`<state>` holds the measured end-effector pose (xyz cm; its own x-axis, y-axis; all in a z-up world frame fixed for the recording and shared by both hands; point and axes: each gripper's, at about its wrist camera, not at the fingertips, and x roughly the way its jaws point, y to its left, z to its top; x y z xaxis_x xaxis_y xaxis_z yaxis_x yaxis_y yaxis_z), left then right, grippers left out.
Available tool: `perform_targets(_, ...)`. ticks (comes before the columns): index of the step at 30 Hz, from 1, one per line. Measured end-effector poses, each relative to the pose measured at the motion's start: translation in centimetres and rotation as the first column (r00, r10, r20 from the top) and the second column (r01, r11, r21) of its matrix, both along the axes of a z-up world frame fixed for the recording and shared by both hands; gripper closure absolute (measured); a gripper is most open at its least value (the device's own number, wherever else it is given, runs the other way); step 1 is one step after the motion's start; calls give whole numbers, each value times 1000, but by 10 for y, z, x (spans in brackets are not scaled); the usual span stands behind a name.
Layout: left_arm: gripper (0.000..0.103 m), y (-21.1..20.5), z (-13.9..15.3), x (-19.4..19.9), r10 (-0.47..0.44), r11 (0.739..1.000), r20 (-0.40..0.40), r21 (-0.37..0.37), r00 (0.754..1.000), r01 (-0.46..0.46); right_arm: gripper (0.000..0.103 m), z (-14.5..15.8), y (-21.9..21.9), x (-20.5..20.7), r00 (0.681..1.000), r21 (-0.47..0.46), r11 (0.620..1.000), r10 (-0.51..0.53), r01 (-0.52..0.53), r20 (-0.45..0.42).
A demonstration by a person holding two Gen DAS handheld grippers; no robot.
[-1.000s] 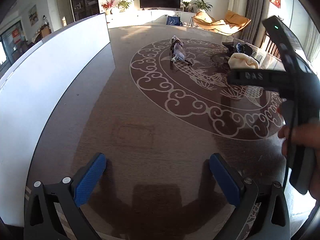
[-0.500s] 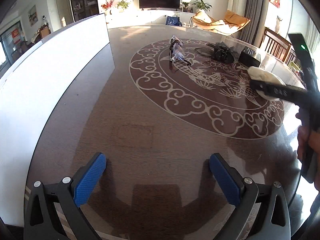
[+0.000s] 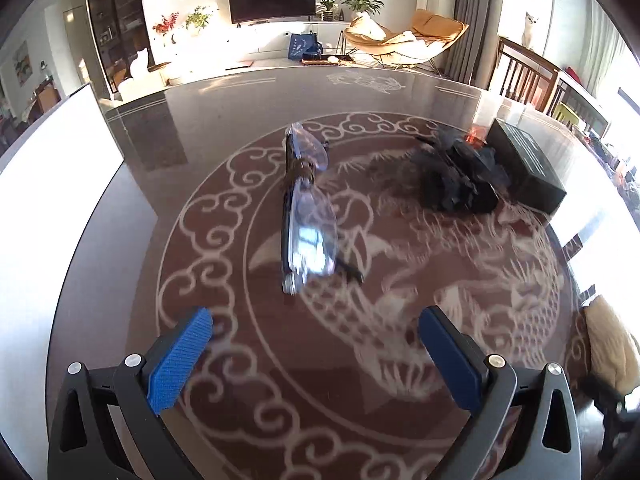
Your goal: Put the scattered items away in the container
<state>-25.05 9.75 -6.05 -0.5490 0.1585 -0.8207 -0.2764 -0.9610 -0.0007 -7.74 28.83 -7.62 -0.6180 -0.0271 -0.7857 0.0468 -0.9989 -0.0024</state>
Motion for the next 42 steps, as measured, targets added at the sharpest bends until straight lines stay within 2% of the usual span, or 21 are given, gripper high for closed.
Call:
perform_targets(6, 0, 12, 0, -61, 83, 997, 0, -1, 997, -83, 39, 0, -2, -4, 1000, -3, 1000, 0, 0, 1)
perform_targets(9, 0, 15, 0, -71, 87, 996, 3, -4, 996, -87, 39, 0, -1, -4, 1000, -4, 1000, 0, 0, 1)
perform_targets(10, 4, 15, 1, -69, 86, 996, -7, -5, 996, -86, 39, 0, -1, -4, 1000, -4, 1000, 0, 0, 1)
perform_targets(11, 33, 15, 3, -64, 75, 997, -33, 0, 997, -75, 39, 0, -1, -4, 1000, -4, 1000, 0, 0, 1)
perform_targets(12, 68, 14, 6, -57, 54, 999, -57, -1, 997, -54, 39, 0, -1, -4, 1000, -4, 1000, 0, 0, 1)
perform_targets(13, 78, 13, 7, -50, 34, 999, -66, -10, 997, -35, 39, 0, -1, -4, 1000, -3, 1000, 0, 0, 1)
perform_targets(16, 81, 0, 7, -23, -4, 1000, -83, -23, 997, 2, 39, 0, -1, -4, 1000, 0, 1000, 0, 0, 1)
perform_targets(19, 81, -27, 9, 21, 5, 1000, -69, 18, 998, -4, 39, 0, -1, -5, 1000, -6, 1000, 7, -7, -1)
perform_targets(21, 82, -45, 11, 59, 16, 999, -48, 38, 999, -14, 46, 2, -7, -2, 998, -24, 998, 62, -62, -11)
perform_targets(23, 82, -57, 13, 98, 25, 998, -22, 64, 999, -24, 46, 3, -23, 1, 987, -24, 986, 163, -163, -19)
perform_targets(25, 81, -60, 13, 126, 32, 997, 1, 76, 999, -32, 44, 2, -39, 4, 977, -67, 975, 211, -211, -11)
perform_targets(28, 77, -59, 13, 140, 44, 996, 16, 80, 999, -45, 35, 1, -52, 5, 984, -126, 976, 177, -178, -16)
perform_targets(30, 67, -57, 11, 141, 28, 996, -1, 83, 1000, -28, 12, -1, -57, 4, 988, -120, 981, 151, -151, -6)
perform_targets(31, 62, -55, 9, 139, 14, 997, -6, 81, 1000, -13, 5, -3, -60, 2, 991, -84, 988, 130, -128, 14)
perform_targets(32, 48, -51, 9, 137, 2, 998, -11, 65, 1000, -1, 0, -6, -63, 0, 993, -52, 992, 114, -112, 30)
perform_targets(33, 21, -46, 7, 137, 3, 1000, -11, 24, 1000, -3, 0, -6, -67, -1, 993, -25, 994, 110, -109, 39)
perform_targets(34, 6, -42, 3, 137, 17, 1000, -4, -15, 1000, -17, 0, -7, -70, -1, 993, 1, 994, 110, -110, 45)
perform_targets(35, 0, -44, 1, 139, 31, 999, -4, -11, 999, -31, 1, -8, -72, -1, 993, 11, 994, 112, -113, 46)
perform_targets(42, 0, -47, -1, 137, 46, 999, 1, -6, 999, -46, 0, -7, -70, 0, 993, 3, 994, 113, -113, 46)
